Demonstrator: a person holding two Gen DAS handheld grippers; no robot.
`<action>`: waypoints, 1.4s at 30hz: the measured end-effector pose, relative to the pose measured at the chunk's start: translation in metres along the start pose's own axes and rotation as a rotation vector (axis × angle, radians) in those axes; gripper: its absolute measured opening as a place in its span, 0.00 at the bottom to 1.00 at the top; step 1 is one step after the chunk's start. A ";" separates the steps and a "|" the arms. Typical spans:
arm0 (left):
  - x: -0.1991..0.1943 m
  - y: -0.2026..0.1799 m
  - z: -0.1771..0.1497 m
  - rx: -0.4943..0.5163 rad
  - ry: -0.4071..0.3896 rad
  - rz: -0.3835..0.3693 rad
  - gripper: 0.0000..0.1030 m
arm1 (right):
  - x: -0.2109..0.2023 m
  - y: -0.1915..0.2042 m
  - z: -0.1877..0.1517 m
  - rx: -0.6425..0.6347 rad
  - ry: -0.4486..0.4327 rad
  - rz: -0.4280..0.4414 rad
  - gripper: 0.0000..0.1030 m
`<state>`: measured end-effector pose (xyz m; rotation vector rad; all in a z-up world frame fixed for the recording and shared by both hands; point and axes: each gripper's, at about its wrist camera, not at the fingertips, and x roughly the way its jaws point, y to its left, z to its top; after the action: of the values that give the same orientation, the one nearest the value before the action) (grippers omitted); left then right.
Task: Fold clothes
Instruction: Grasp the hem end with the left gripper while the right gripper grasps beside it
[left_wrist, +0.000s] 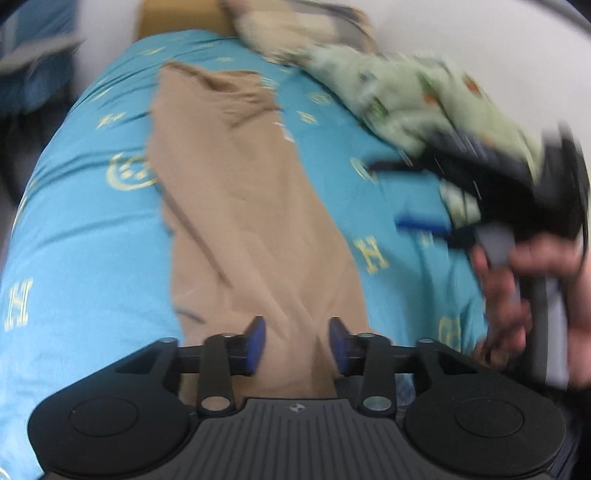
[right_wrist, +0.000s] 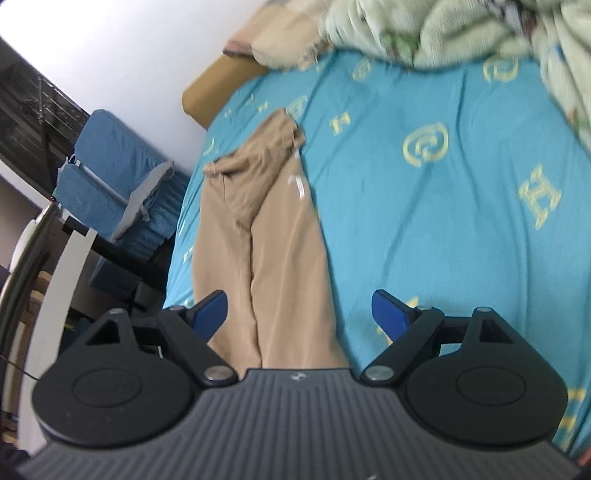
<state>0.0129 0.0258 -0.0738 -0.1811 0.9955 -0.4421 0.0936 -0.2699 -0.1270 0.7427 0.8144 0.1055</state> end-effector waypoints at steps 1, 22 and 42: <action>-0.003 0.012 0.002 -0.066 -0.013 -0.010 0.51 | 0.002 -0.003 -0.003 0.020 0.023 0.007 0.81; 0.041 0.073 -0.013 -0.416 0.178 -0.010 0.21 | 0.015 -0.004 -0.087 0.129 0.284 -0.066 0.65; -0.100 0.077 -0.003 -0.638 -0.261 -0.322 0.05 | -0.105 0.035 -0.058 0.049 0.004 0.208 0.08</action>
<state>-0.0150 0.1389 -0.0246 -0.9604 0.8227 -0.3670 -0.0131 -0.2486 -0.0660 0.8727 0.7444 0.2747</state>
